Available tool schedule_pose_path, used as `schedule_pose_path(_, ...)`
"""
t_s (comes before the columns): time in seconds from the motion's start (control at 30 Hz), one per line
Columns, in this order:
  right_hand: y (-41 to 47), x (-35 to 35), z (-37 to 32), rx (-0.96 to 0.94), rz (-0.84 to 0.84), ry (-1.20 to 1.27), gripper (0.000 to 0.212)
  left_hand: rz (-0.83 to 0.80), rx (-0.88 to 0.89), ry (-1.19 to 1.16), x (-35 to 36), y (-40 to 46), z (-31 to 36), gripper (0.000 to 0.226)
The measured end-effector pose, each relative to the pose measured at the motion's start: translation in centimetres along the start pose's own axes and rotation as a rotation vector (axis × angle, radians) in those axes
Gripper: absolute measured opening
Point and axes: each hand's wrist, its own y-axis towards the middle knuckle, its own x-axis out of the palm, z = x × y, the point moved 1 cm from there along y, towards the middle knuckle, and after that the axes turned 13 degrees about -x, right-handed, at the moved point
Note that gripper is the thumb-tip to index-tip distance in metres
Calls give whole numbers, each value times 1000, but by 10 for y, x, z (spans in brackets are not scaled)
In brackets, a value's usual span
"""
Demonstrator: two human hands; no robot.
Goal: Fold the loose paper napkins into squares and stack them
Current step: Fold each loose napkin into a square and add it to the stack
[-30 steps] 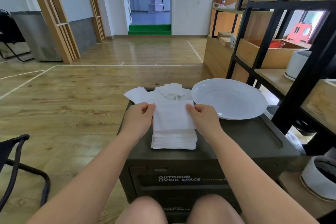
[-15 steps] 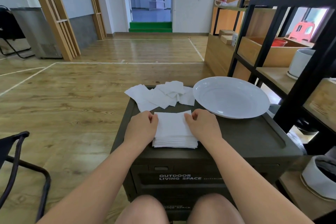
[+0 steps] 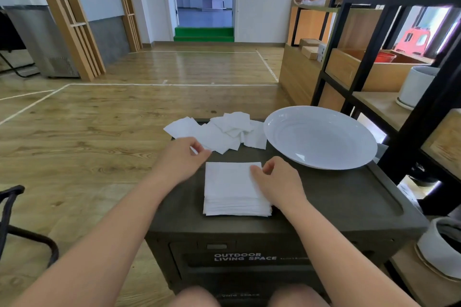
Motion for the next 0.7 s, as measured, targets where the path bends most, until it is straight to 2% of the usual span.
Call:
schedule_pose_path(0.17,10,-5,3,-11,113,178,32,51,98,73,22,49,41,9)
schedule_pose_path(0.3,10,0,8,-35,185,287,32,16,257,284,51,85,67,49)
schedule_pose_path(0.37,9,0,10,-43,220,354,32,25,323,389,61,99,74,56)
schedule_pose_path(0.47,10,-3,12,-62,244,426,31,42,350,556,70,114,77,51)
schedule_pose_path(0.57,12,-5,13,-81,244,445,31,102,389,648,71,120,78,34)
schedule_pose_path(0.7,13,-9,15,-78,255,447,30,113,429,500,59,114,77,32)
